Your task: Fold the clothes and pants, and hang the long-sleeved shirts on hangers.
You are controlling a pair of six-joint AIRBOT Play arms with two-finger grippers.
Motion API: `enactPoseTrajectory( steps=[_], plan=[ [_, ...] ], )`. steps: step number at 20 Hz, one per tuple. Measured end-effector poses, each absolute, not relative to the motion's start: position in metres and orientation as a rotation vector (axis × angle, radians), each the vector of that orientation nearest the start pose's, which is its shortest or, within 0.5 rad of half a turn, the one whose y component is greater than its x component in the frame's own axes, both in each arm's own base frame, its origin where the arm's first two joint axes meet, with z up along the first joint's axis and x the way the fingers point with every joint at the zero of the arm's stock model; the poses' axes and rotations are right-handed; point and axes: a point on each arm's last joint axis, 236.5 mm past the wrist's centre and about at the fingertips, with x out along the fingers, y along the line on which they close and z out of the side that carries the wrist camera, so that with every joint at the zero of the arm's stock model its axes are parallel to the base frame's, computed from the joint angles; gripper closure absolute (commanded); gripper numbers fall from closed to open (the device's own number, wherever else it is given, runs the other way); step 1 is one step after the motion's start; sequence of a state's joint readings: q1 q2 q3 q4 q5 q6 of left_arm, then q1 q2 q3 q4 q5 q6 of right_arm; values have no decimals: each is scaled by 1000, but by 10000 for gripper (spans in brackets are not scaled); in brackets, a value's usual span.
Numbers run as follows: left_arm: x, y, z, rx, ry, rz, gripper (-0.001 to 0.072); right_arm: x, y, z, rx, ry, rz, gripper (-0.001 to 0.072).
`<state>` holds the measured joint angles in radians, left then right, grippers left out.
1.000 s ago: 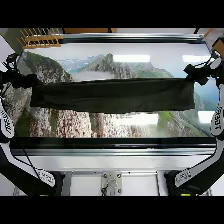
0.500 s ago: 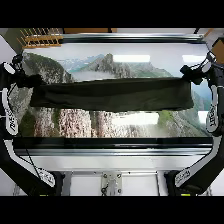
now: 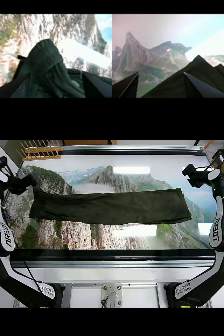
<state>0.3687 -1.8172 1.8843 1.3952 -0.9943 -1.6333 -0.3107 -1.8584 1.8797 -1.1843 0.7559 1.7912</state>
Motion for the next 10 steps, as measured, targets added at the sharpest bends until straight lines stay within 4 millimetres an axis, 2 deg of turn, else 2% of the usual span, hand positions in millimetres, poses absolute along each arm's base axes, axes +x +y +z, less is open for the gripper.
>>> enactPoseTrajectory(
  steps=[2, 4, 7, 8, 9, 10],
  plan=[
    [540, 190, 59, -406, 912, 304, -12, 598, -132, 78, 592, 720, -206, 128],
    [507, 196, 49, -442, 987, 331, -13, 564, -132, 67, 539, 835, -216, 128],
    [452, 196, 10, -526, 1103, 381, -13, 496, -146, 33, 534, 998, -283, 115],
    [437, 192, -5, -559, 1131, 390, -13, 472, -148, 19, 561, 1045, -307, 36],
    [425, 184, -19, -611, 1145, 391, -13, 452, -150, 6, 605, 1075, -331, -8],
    [418, 177, -30, -654, 1146, 391, -13, 432, -151, -8, 664, 1103, -356, -8]
  ],
)
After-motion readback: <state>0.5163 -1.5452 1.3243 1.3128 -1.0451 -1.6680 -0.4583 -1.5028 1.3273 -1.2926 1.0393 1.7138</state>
